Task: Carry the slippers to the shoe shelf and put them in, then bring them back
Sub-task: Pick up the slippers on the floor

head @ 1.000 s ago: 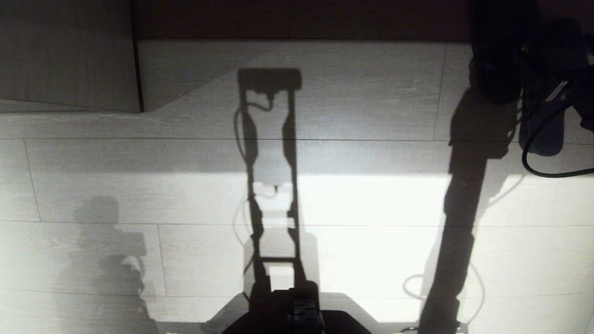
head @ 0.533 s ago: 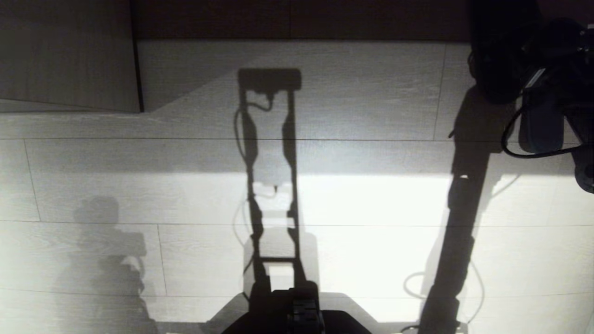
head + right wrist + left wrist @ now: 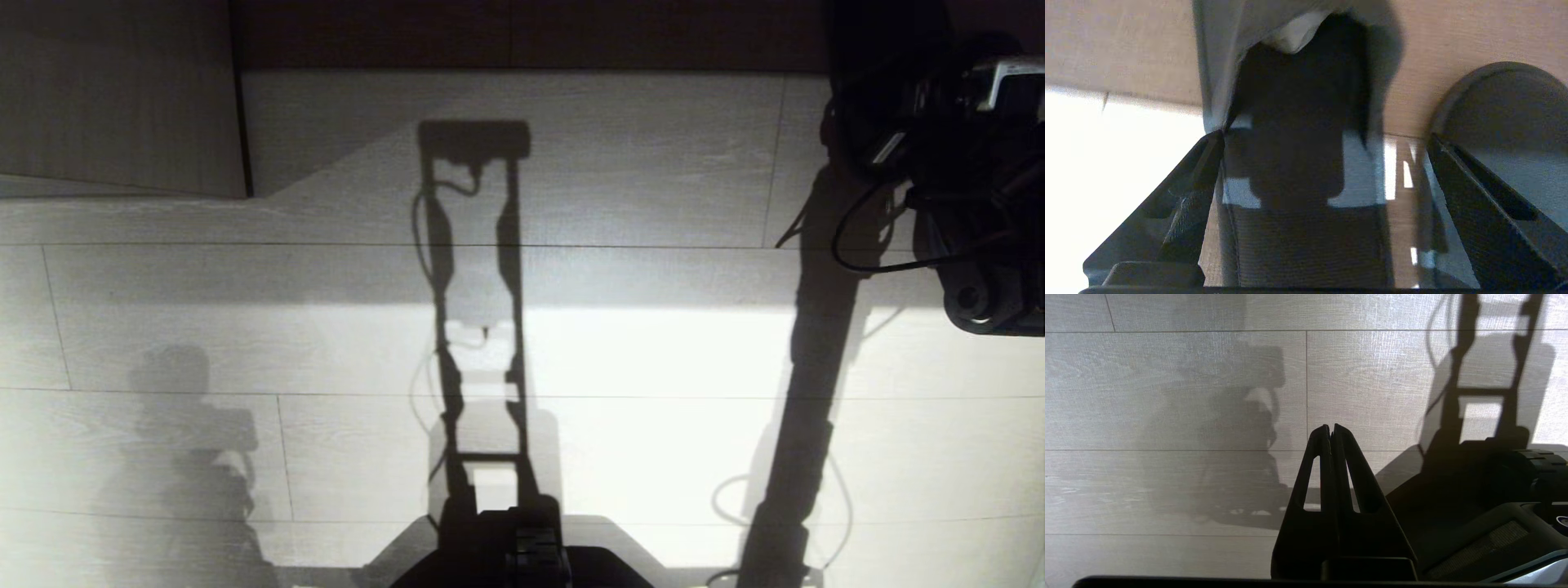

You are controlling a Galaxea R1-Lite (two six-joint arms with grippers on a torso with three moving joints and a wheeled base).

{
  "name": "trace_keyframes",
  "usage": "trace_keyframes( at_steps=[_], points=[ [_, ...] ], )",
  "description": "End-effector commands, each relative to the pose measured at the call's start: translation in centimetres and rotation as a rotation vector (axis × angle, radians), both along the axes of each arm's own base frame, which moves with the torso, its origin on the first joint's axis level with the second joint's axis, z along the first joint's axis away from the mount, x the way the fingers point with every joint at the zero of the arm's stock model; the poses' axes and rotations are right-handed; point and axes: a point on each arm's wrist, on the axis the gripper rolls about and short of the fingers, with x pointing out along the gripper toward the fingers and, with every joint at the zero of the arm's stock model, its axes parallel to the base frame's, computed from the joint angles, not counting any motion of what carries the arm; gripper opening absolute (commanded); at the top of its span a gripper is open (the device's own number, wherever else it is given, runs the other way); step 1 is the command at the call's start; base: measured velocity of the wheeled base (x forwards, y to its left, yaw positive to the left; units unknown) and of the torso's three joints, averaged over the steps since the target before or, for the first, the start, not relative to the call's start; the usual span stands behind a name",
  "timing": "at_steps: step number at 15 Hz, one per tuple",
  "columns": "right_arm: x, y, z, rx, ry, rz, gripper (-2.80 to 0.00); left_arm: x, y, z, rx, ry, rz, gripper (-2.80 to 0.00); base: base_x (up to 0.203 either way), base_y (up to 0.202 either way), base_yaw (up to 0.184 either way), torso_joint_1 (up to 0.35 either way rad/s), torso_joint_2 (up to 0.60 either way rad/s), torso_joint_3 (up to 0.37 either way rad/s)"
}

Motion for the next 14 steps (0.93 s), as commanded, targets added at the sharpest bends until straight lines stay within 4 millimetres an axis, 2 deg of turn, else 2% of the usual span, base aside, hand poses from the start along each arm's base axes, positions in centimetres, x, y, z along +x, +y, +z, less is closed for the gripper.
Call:
trace_keyframes(
  at_steps=[1,6,8,14],
  points=[
    [0.6,-0.3,-0.6,-0.018,0.011,-0.004,0.00,0.0,0.0,0.0,0.000,-0.001,0.000,-2.80,0.000,0.000,0.000,0.000,0.00,0.000],
    [0.5,-0.6,-0.2,-0.031,-0.002,-0.021,0.00,0.0,0.0,0.0,0.000,0.001,0.000,-2.80,0.000,0.000,0.000,0.000,0.00,0.000],
    [0.4,-0.1,0.6,-0.006,-0.007,0.008,0.00,0.0,0.0,0.0,0.000,0.000,0.000,-2.80,0.000,0.000,0.000,0.000,0.00,0.000],
    [0.4,0.6,0.9,0.021,-0.012,0.044,0.00,0.0,0.0,0.0,0.000,0.001,0.000,-2.80,0.000,0.000,0.000,0.000,0.00,0.000]
  ],
)
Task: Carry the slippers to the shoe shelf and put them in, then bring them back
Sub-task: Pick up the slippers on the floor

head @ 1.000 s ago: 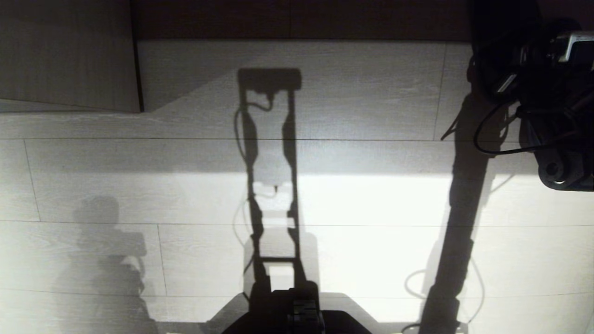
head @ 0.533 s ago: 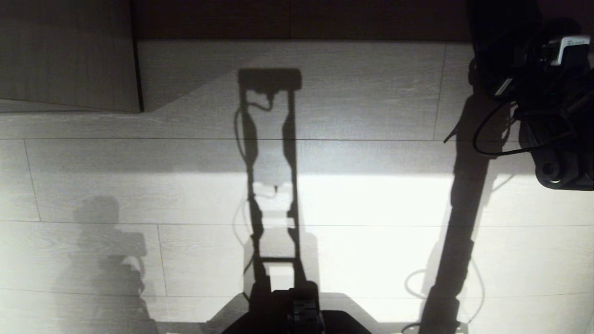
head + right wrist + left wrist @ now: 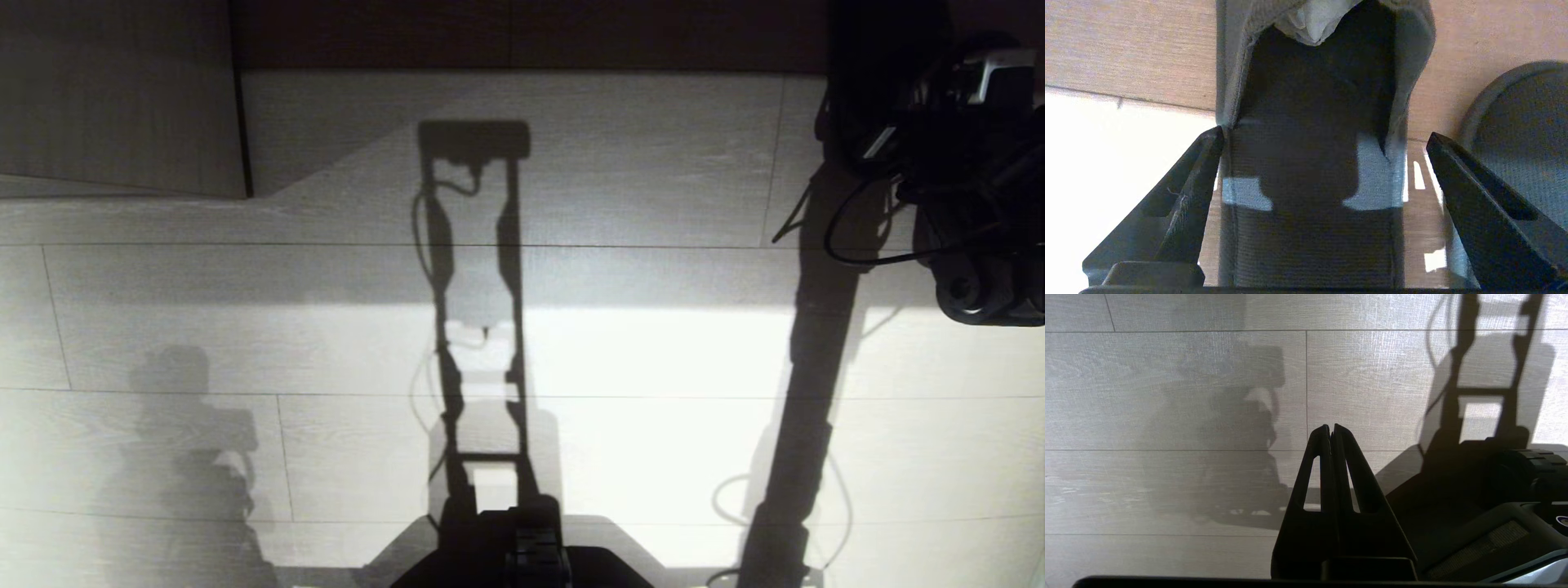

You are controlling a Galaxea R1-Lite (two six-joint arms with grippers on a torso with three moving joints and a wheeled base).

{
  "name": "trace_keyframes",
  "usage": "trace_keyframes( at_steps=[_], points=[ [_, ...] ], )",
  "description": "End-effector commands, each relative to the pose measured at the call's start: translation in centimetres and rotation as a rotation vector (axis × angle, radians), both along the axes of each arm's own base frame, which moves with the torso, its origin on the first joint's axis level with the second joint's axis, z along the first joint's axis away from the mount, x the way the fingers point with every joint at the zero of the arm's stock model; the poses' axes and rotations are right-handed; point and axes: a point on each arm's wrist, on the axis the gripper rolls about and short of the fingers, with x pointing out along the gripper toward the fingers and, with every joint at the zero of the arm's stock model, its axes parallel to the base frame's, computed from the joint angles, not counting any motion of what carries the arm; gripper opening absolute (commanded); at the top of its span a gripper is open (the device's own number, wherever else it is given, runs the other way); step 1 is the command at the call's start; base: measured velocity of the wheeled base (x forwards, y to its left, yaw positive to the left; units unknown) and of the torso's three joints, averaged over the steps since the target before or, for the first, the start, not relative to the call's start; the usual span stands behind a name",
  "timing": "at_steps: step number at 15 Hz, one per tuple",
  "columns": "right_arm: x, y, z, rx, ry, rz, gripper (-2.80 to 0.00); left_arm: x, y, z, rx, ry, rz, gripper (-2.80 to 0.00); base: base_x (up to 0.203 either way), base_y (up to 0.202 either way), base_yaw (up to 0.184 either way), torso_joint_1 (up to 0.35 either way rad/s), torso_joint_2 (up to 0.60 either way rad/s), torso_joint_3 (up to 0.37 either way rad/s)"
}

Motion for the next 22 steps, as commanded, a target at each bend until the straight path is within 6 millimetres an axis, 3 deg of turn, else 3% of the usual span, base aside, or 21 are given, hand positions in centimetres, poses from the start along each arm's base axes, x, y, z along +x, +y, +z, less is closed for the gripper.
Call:
trace_keyframes(
  at_steps=[1,4,14,22],
  points=[
    [-0.3,0.2,0.4,0.009,-0.015,0.013,0.00,0.0,0.0,0.0,0.000,-0.001,0.000,-2.80,0.000,0.000,0.000,0.000,0.00,0.000],
    [-0.9,1.1,1.1,0.028,-0.014,0.045,0.00,0.0,0.0,0.0,0.000,0.000,0.000,-2.80,0.000,0.000,0.000,0.000,0.00,0.000],
    [-0.2,2.4,0.9,0.028,-0.001,0.082,0.00,0.0,0.0,0.0,0.000,-0.001,0.000,-2.80,0.000,0.000,0.000,0.000,0.00,0.000],
    [2.6,3.1,1.5,0.023,-0.048,0.099,0.00,0.0,0.0,0.0,0.000,-0.001,0.000,-2.80,0.000,0.000,0.000,0.000,0.00,0.000]
  ],
)
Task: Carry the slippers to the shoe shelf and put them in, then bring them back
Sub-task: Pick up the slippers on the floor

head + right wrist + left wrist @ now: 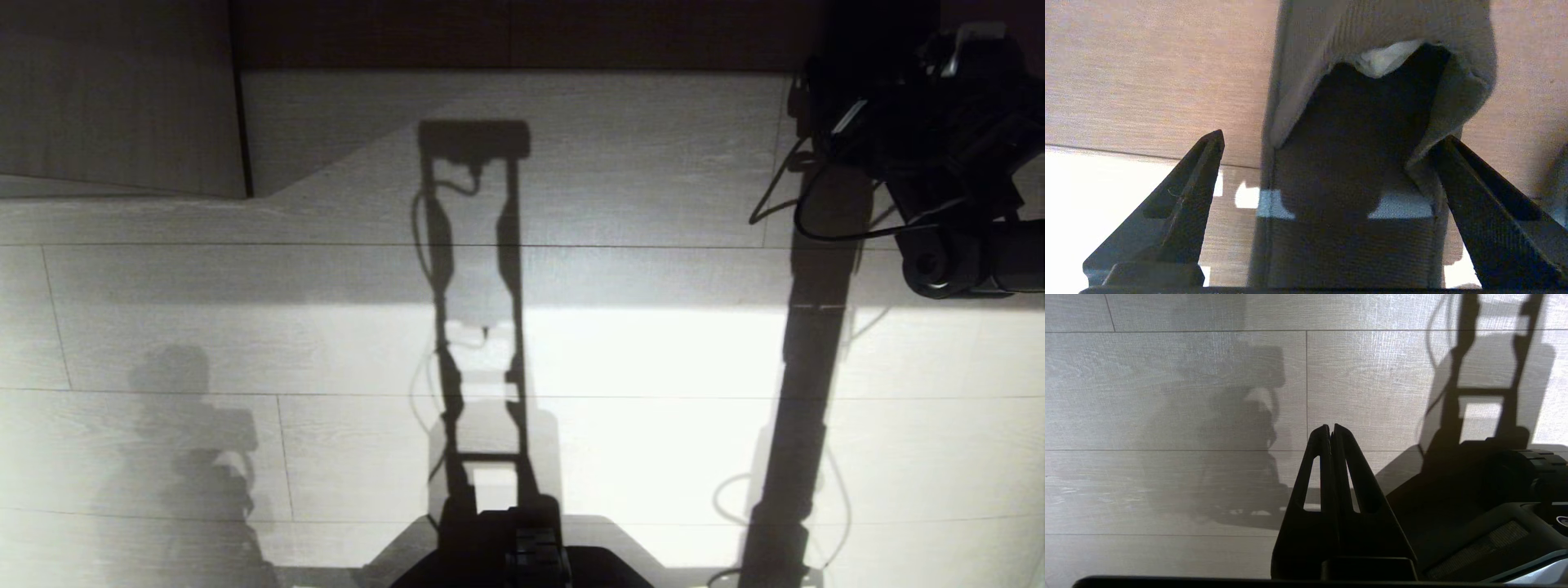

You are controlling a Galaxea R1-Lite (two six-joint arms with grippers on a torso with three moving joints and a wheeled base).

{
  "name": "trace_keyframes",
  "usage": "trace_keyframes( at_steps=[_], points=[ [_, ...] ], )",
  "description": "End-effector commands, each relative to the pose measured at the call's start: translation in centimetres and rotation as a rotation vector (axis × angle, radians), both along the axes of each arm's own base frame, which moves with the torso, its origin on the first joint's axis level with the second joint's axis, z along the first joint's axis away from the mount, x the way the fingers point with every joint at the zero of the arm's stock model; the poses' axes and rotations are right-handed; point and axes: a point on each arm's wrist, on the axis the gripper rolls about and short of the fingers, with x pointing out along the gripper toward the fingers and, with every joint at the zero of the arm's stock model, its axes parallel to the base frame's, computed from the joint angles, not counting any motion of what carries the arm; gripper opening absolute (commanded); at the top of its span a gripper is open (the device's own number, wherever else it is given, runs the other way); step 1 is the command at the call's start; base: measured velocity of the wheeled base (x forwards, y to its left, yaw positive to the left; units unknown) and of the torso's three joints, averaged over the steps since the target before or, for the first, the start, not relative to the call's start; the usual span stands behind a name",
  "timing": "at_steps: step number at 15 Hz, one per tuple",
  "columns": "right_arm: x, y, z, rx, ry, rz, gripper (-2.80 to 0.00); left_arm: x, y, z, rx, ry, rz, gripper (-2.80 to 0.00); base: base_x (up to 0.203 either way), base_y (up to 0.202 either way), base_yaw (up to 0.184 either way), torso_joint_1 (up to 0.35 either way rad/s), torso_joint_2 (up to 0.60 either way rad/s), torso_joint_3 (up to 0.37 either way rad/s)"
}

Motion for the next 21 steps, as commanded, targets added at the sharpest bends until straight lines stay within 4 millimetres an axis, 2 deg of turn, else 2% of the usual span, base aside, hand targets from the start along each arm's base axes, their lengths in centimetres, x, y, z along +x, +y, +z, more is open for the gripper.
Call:
trace_keyframes(
  at_steps=[1,8,15,21],
  points=[
    [1.0,0.0,0.1,-0.001,-0.026,0.002,0.00,0.0,0.0,0.0,0.000,0.001,0.000,-2.80,0.000,0.000,0.000,0.000,0.00,0.000],
    [2.2,-0.2,1.1,0.011,-0.045,0.012,0.00,0.0,0.0,0.0,0.000,0.000,0.000,-2.80,0.000,0.000,0.000,0.000,0.00,0.000],
    [2.2,-0.2,2.0,0.025,-0.063,0.023,0.00,0.0,0.0,0.0,0.000,0.001,0.000,-2.80,0.000,0.000,0.000,0.000,0.00,0.000],
    [-0.6,0.0,3.8,0.081,-0.063,0.048,0.00,0.0,0.0,0.0,0.000,0.000,0.000,-2.80,0.000,0.000,0.000,0.000,0.00,0.000]
  ],
)
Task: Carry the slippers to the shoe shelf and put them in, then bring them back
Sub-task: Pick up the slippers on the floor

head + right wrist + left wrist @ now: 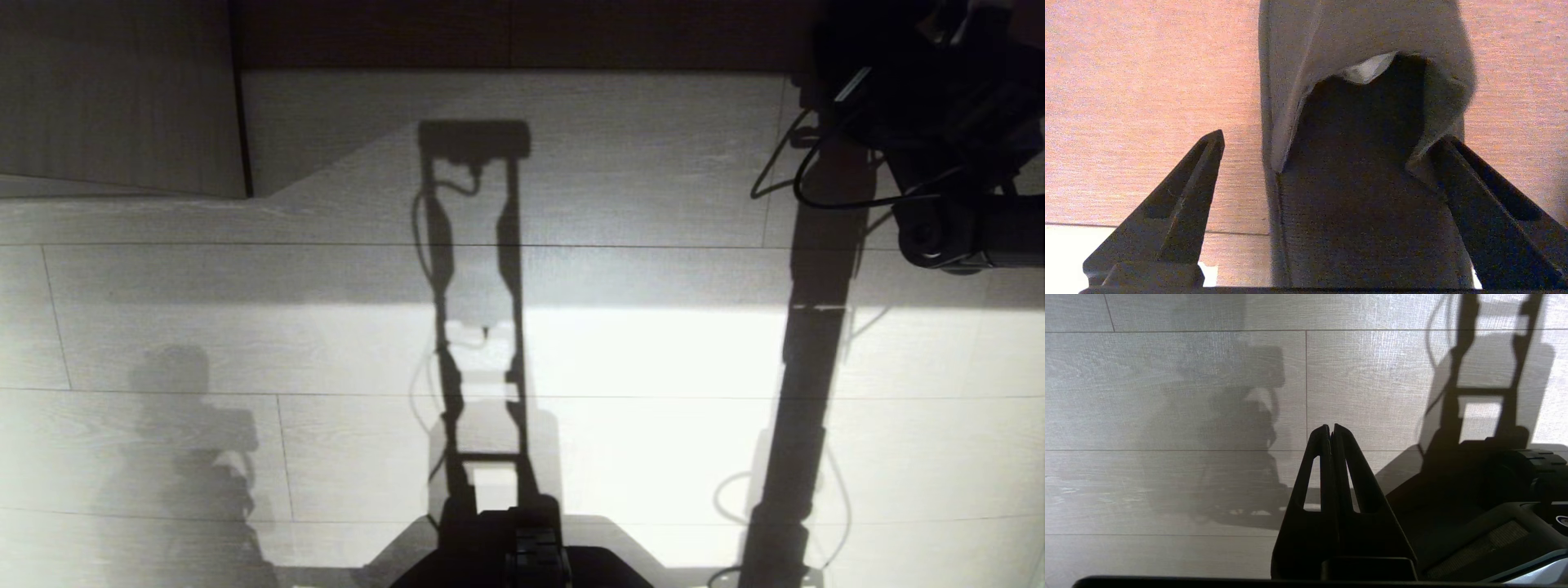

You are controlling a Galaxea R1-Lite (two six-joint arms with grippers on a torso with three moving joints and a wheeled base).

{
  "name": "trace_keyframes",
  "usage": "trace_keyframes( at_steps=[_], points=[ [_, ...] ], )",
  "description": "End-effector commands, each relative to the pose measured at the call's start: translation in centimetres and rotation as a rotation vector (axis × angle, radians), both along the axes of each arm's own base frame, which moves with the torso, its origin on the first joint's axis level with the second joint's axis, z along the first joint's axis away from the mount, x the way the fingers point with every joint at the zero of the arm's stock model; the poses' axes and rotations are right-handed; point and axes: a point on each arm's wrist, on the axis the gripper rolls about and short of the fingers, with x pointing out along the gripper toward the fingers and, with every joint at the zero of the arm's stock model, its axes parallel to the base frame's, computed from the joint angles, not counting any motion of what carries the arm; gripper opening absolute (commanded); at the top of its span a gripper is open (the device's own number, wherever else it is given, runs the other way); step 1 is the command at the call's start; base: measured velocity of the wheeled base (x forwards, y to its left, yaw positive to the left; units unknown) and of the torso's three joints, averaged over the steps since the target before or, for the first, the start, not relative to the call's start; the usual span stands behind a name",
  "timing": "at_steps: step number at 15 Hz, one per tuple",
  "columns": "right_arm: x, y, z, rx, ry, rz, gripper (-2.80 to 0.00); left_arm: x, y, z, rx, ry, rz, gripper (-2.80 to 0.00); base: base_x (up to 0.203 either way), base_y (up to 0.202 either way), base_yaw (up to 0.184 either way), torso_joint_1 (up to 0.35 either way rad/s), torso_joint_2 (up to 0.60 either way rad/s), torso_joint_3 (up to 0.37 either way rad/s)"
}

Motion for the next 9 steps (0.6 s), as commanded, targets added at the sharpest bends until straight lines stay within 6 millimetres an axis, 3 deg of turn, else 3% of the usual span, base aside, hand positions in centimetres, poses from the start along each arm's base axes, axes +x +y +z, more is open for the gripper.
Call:
trace_keyframes(
  at_steps=[1,9],
  points=[
    [-1.9,0.2,1.3,0.014,-0.012,0.015,0.00,0.0,0.0,0.0,0.000,-0.001,0.000,-2.80,0.000,0.000,0.000,0.000,0.00,0.000],
    [-4.3,0.8,1.5,0.040,0.060,0.042,0.00,0.0,0.0,0.0,0.000,0.001,0.000,-2.80,0.000,0.000,0.000,0.000,0.00,0.000]
  ],
)
